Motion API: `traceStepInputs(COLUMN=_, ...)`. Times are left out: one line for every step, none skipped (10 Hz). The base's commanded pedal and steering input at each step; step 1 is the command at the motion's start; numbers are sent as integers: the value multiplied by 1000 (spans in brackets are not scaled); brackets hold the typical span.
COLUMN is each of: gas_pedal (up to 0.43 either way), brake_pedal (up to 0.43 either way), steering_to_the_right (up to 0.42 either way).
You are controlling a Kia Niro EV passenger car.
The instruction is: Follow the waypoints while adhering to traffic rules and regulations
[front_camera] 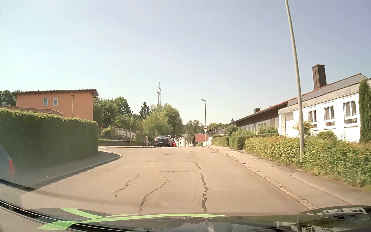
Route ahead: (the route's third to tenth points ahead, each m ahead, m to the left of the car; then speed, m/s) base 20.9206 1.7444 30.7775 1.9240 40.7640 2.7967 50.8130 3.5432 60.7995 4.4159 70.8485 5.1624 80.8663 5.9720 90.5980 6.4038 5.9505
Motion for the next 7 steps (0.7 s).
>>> traceStepInputs(gas_pedal=150, brake_pedal=0, steering_to_the_right=-22)
traceStepInputs(gas_pedal=150, brake_pedal=0, steering_to_the_right=-21)
traceStepInputs(gas_pedal=150, brake_pedal=0, steering_to_the_right=-21)
traceStepInputs(gas_pedal=150, brake_pedal=0, steering_to_the_right=-20)
traceStepInputs(gas_pedal=150, brake_pedal=0, steering_to_the_right=-19)
traceStepInputs(gas_pedal=150, brake_pedal=0, steering_to_the_right=-18)
traceStepInputs(gas_pedal=150, brake_pedal=0, steering_to_the_right=-17)
